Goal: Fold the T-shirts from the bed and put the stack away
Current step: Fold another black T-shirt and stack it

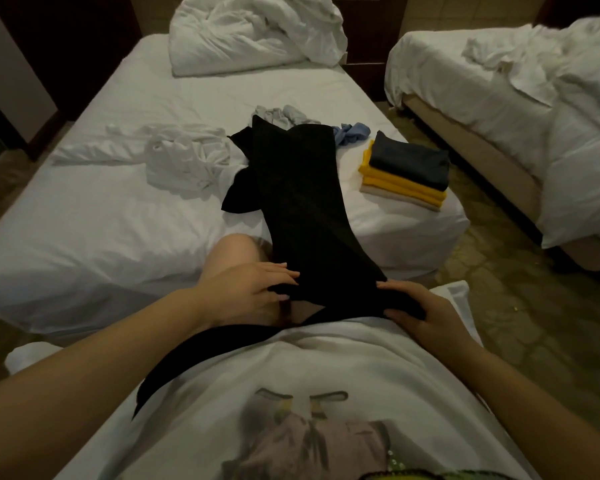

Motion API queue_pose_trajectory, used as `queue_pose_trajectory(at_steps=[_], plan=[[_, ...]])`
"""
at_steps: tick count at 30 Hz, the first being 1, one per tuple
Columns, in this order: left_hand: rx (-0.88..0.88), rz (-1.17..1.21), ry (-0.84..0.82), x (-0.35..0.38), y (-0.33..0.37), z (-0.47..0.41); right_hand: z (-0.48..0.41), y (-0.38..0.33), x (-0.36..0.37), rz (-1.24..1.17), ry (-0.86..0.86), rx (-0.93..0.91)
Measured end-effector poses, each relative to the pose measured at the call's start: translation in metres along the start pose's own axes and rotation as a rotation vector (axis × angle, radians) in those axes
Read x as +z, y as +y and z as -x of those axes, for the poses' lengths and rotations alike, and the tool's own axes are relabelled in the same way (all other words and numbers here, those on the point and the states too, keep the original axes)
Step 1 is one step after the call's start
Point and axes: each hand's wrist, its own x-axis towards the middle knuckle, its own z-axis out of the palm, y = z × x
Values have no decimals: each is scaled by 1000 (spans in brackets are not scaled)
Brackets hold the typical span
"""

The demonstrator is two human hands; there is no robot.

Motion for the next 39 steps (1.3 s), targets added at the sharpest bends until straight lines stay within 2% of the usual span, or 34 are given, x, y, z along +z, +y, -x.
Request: queue_pose_trajectory(at_steps=[6,11,13,14,16,17,19,23,26,28,30,34,37,39], plan=[[-175,129,29,-13,14,-2,-4,25,-1,43,63,-8],[-161,140,71,-19,17,-2,-19,-8,-18,-18,89,-105],[-228,233,135,-26,20,-1,-29,-29,-39,-9,-9,-89],[-240,279,144,-29,21,0,-35,-38,-48,20,-118,-35],[-205,335,83,-33,22,2,-43,-49,-59,44,-385,145],[-200,375,34,-34,24,3,-45,-52,-60,37,-459,224],[-234,482,-37,-36,31,3,-50,-52,-60,8,-503,317],[-265,637,7,-35,15,-3,-63,-49,-65,-104,-557,408],[-289,747,96,-41,1,-12,-80,-47,-72,-180,-530,462],[-308,871,76,-47,-5,-23,-99,-43,-74,-228,-463,487],[-306,981,49,-57,-9,-38,-126,-35,-75,-227,-390,471],[-315,1226,141,-76,-29,-77,-189,-15,-67,-201,-301,454],[-430,1532,191,-89,-55,-112,-247,3,-59,-310,-244,465],[-507,1648,248,-96,-81,-139,-287,19,-53,-329,-227,486]])
